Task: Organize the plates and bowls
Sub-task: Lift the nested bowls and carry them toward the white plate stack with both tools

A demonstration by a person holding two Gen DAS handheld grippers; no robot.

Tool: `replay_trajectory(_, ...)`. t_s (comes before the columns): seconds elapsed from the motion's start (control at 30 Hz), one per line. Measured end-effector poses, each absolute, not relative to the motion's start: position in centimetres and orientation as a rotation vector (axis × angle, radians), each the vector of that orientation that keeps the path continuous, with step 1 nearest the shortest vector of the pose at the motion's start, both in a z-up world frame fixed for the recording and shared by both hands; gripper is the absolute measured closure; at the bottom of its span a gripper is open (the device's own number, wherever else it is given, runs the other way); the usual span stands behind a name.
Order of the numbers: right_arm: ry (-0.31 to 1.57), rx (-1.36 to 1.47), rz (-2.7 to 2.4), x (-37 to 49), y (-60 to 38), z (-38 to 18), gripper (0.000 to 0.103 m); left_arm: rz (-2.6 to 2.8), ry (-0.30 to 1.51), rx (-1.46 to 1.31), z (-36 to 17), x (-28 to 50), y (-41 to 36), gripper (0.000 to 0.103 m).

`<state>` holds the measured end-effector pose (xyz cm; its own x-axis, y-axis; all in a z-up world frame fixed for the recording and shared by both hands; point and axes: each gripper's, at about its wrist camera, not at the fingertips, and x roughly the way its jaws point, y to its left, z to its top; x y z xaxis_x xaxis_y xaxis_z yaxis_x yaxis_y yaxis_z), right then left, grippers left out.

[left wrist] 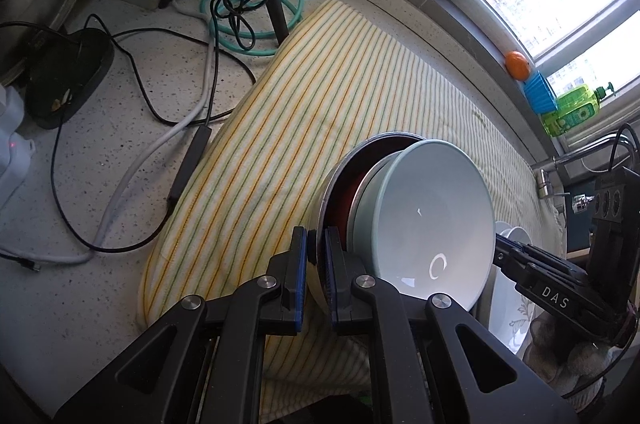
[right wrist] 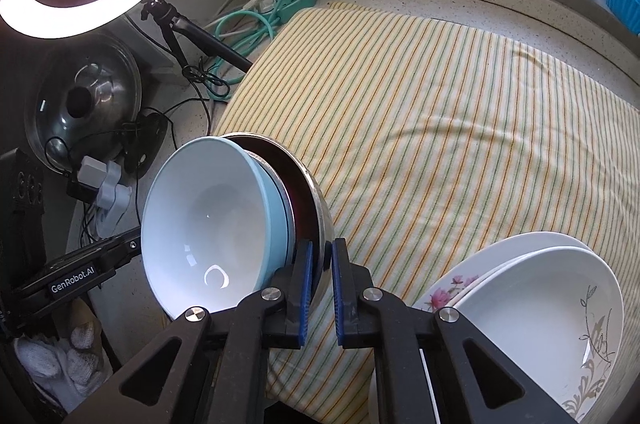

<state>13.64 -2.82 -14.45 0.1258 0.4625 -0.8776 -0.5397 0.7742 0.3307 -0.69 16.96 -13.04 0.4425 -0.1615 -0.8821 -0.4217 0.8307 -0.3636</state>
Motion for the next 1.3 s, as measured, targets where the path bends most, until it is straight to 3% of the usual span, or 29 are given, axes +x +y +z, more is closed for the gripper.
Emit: replay_trajectory(1.3,1.183,0.017,0.664,13.2,-7.3,-10.4,0.095,0.102,1.054,-0.513,-8.7,0.2,13.5,0.096)
